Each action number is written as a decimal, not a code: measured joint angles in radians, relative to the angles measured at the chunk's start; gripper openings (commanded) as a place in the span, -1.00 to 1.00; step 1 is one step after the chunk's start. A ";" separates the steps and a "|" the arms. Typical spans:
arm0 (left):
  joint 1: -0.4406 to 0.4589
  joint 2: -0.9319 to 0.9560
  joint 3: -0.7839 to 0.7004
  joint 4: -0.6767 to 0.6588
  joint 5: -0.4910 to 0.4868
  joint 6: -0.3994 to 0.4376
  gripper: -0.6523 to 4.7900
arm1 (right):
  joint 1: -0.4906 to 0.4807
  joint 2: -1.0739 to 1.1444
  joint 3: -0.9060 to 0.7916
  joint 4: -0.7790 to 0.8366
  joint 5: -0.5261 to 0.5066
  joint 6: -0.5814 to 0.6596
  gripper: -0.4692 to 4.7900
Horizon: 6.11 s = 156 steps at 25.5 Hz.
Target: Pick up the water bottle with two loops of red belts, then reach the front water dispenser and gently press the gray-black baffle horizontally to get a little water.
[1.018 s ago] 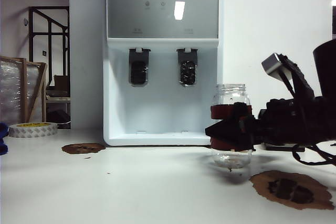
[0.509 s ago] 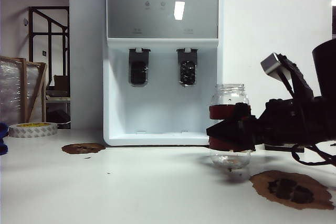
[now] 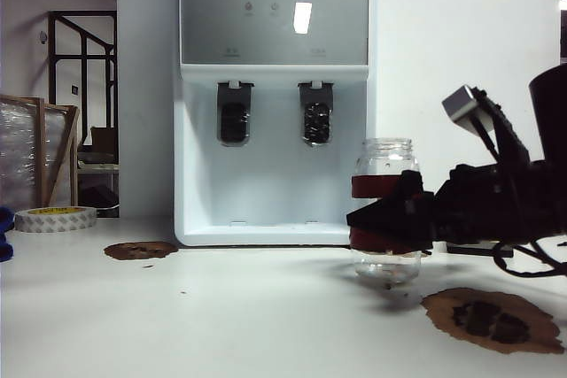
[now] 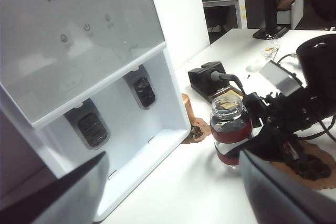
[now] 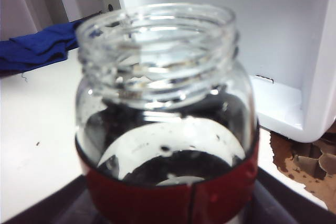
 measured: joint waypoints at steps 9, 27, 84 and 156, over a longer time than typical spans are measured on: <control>0.000 0.000 0.000 0.000 0.000 0.000 0.71 | 0.062 -0.097 -0.030 -0.007 0.023 0.013 0.09; 0.000 0.000 0.000 -0.002 0.000 0.001 0.71 | 0.269 -0.134 0.053 -0.018 0.367 0.016 -0.01; -0.001 0.000 0.000 -0.013 -0.018 0.001 0.71 | 0.325 0.101 0.401 -0.150 0.869 -0.019 -0.23; 0.000 0.000 0.000 -0.025 -0.018 0.001 0.71 | 0.330 0.155 0.472 -0.168 0.826 -0.051 -0.23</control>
